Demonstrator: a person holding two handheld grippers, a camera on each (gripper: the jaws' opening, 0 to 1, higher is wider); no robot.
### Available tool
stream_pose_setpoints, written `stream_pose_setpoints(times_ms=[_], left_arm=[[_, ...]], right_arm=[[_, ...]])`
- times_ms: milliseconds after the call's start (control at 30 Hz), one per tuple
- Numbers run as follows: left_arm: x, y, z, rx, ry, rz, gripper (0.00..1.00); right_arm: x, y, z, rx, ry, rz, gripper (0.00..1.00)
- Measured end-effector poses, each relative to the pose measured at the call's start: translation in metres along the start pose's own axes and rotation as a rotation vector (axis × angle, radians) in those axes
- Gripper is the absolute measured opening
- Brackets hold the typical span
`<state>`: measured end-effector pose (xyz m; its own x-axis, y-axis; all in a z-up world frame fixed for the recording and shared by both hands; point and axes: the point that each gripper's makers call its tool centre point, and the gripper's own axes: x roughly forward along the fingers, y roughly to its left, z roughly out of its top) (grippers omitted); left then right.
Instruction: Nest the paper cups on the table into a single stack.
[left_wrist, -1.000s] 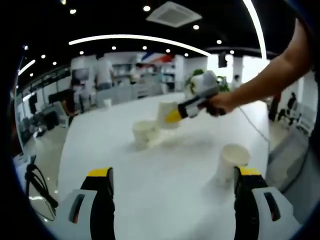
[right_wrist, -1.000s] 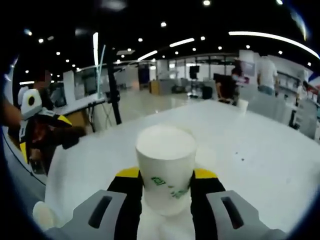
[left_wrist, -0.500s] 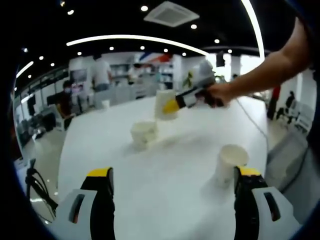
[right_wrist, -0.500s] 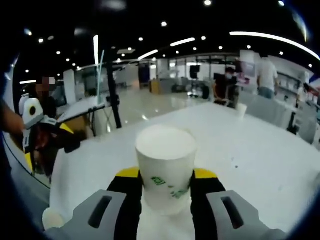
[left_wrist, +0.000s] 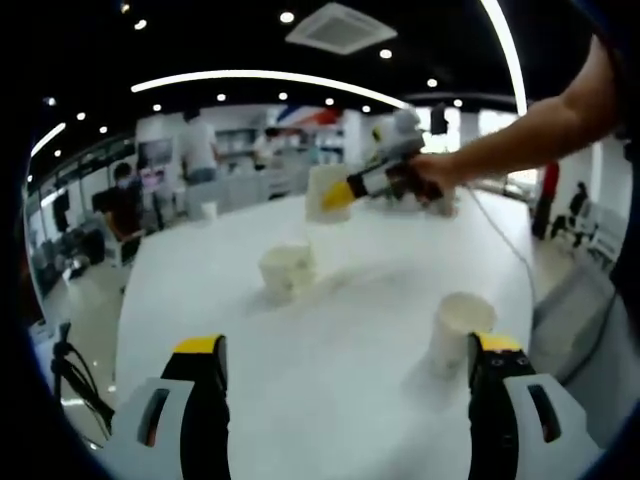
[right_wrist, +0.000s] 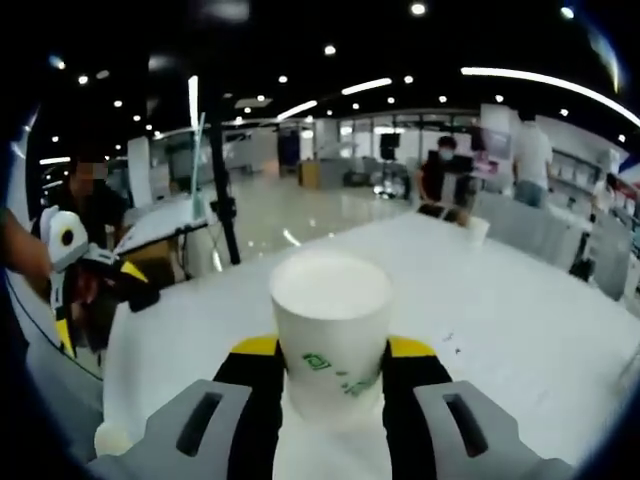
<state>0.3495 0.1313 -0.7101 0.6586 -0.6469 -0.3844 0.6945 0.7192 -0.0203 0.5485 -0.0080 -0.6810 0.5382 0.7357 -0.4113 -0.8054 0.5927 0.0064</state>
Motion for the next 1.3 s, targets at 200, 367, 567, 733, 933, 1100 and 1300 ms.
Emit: stream_pose_setpoints(times_ms=[200,367,567,733,933,1100,1300], left_arm=[[-0.001,0.001,0.002,-0.004,-0.006,0.003,0.98],[-0.003,0.002,0.002,-0.005,-0.007,0.005,0.98],[-0.004,0.003,0.003,-0.003,-0.006,0.007,0.98],[-0.005,0.002,0.003,-0.003,-0.003,0.005,0.98],[-0.005,0.002,0.005,0.001,-0.001,0.004,0.98],[-0.006,0.002,0.006,-0.004,-0.007,0.002,0.98],[-0.006,0.002,0.004,0.001,-0.013,-0.001,0.98]], right_arm=[[-0.002,-0.005,0.012,-0.008,-0.002,-0.007,0.36],[-0.002,-0.003,0.015,-0.014,-0.005,-0.005,0.36],[-0.002,-0.001,0.015,-0.018,0.0,-0.003,0.36],[-0.004,-0.001,0.016,-0.019,0.001,-0.006,0.36],[-0.007,0.002,0.019,-0.018,0.001,-0.003,0.36],[-0.009,0.007,0.021,-0.008,-0.003,0.0,0.36],[-0.012,0.018,0.019,0.0,-0.01,0.011,0.36]])
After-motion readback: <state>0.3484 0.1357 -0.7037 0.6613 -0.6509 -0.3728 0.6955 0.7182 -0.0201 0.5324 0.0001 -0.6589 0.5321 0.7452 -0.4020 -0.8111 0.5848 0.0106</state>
